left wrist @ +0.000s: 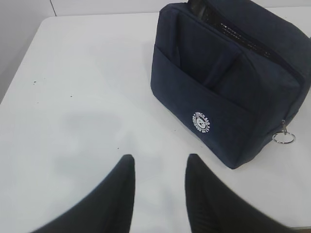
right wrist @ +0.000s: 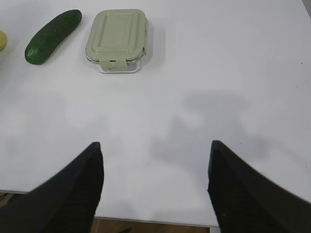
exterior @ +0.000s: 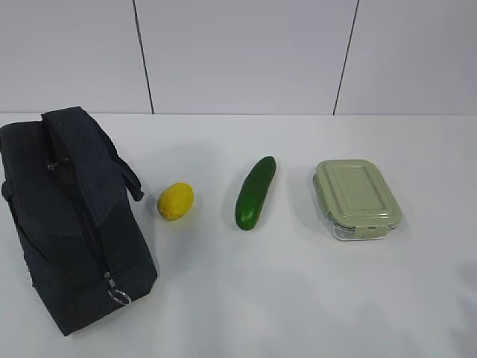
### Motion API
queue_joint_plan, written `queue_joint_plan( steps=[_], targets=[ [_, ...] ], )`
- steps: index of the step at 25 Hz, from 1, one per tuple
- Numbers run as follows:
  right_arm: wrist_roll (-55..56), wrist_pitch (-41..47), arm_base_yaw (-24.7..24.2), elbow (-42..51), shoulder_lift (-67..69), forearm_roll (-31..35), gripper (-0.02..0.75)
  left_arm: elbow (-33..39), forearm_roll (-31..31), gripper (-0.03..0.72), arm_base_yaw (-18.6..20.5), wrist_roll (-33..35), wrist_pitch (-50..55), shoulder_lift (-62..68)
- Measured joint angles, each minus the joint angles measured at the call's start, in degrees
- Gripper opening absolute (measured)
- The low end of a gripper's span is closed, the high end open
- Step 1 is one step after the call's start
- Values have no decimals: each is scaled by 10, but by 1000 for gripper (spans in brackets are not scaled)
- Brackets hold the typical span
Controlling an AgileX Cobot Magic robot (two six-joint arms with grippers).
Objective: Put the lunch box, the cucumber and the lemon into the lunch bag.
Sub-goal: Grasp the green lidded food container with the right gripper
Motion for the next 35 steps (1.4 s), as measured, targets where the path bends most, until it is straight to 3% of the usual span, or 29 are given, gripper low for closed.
queue_joint_plan(
  steps=[35],
  targets=[
    [0,0,0,0,0,0,527,0,0,239,0,0,0,0]
  ],
)
